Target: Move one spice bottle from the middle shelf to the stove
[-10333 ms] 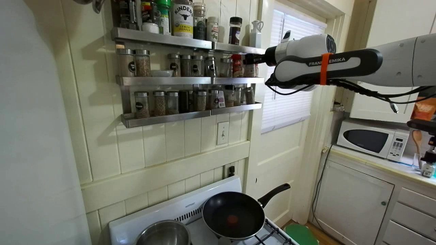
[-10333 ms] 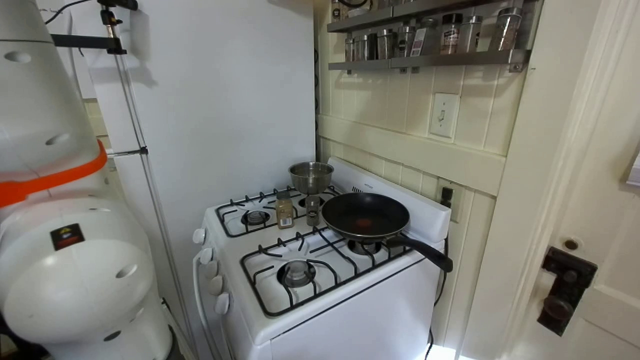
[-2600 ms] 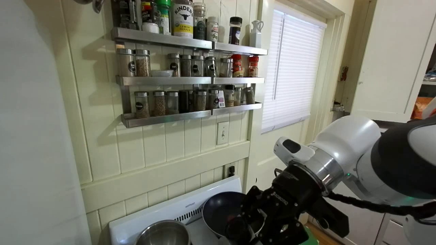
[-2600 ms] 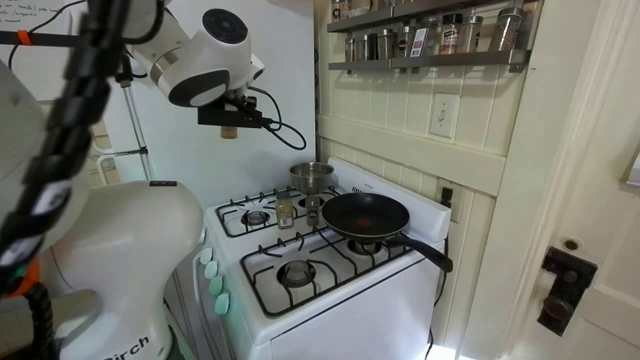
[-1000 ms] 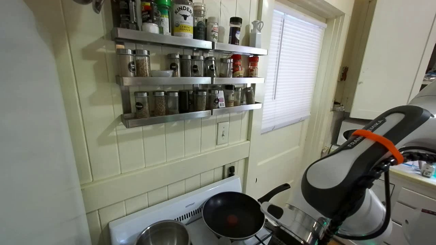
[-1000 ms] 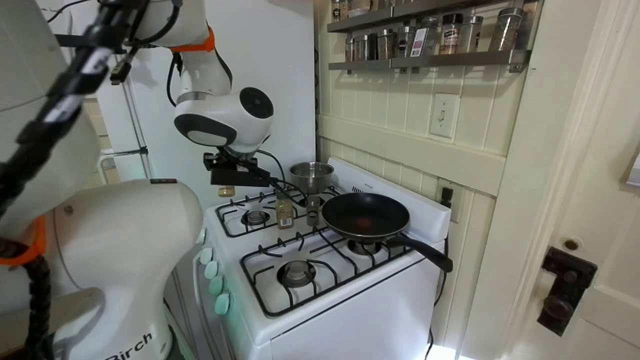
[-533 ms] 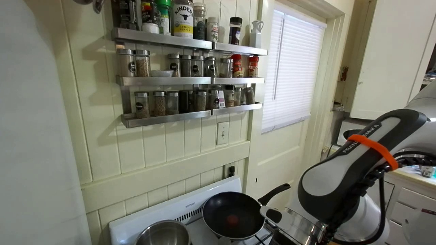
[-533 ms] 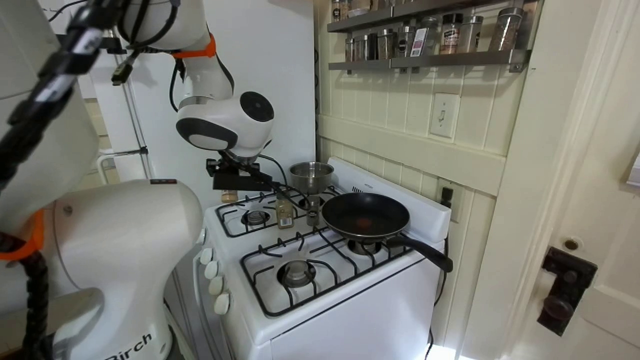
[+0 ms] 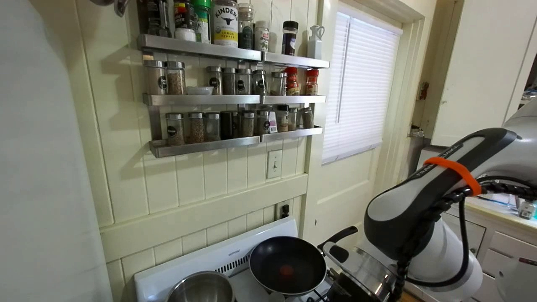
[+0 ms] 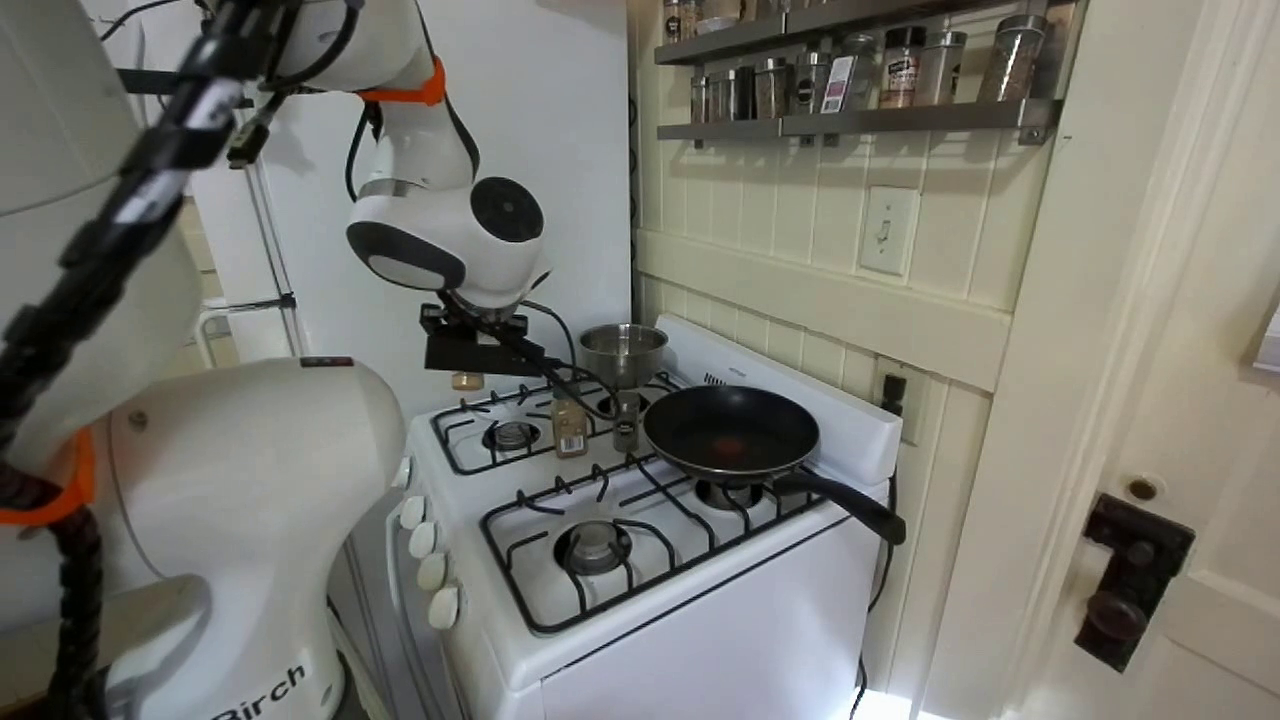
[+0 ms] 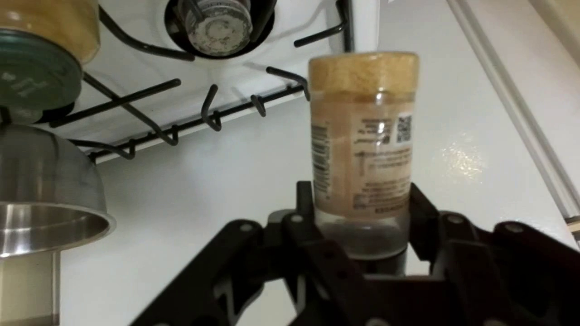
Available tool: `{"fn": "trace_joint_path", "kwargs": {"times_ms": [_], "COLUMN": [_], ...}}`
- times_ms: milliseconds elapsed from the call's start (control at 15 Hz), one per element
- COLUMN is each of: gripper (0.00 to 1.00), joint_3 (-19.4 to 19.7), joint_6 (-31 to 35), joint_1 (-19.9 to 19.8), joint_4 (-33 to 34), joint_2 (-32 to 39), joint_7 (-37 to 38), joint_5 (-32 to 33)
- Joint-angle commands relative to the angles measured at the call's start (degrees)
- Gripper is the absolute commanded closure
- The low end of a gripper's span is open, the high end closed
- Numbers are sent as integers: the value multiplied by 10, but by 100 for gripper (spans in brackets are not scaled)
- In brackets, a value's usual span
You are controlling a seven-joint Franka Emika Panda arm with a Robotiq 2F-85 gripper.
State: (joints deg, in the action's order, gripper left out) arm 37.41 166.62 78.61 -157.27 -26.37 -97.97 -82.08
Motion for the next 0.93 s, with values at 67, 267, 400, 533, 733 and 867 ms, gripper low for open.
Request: {"fn": "trace_joint_path", "kwargs": {"times_ms": [67,267,400,533,733,867], "gripper": [75,75,75,75,75,75], "joint_3": [-5,-16,-22,-23,-17,-13], "joint_6": [79,109,120,108,74,45], "joint_1": [17,10,-3,-14,-29,-37], "joint_4": [-7,1,-5,-4,1,0], "joint_2": [-60,-72,-93,-98,-77,-60], "joint_7": [-131,-228,-293,-354,-451,-511], "joint_5": [-78,-111,-141,-188,-281,-341]}}
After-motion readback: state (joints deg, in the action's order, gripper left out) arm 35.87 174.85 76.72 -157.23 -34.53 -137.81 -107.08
